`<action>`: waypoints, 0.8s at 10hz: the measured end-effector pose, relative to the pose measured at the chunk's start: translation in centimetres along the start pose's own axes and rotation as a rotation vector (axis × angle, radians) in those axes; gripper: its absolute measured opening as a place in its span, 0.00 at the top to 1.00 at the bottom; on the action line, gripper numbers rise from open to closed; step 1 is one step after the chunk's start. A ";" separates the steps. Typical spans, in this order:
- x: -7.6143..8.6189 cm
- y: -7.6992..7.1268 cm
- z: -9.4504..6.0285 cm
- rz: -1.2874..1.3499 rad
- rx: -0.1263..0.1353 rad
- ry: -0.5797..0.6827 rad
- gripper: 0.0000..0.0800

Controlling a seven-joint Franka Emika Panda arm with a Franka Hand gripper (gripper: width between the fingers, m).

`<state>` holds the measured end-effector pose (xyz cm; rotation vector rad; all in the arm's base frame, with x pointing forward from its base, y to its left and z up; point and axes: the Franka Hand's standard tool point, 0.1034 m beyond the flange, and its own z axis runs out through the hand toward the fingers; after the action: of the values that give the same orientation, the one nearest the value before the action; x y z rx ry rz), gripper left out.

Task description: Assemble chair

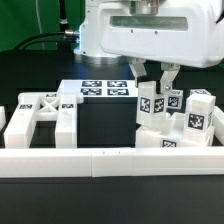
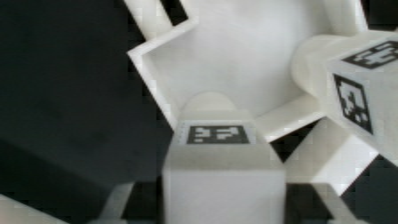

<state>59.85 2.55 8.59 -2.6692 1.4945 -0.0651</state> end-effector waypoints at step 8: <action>1.0 0.3 0.0 0.718 0.082 -0.077 0.64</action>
Offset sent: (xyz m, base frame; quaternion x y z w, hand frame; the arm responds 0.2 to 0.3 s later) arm -0.0099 -0.0100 -0.0122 -0.0018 -0.0056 0.3046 0.9525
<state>60.12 1.49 8.51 -1.9004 2.2470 0.0232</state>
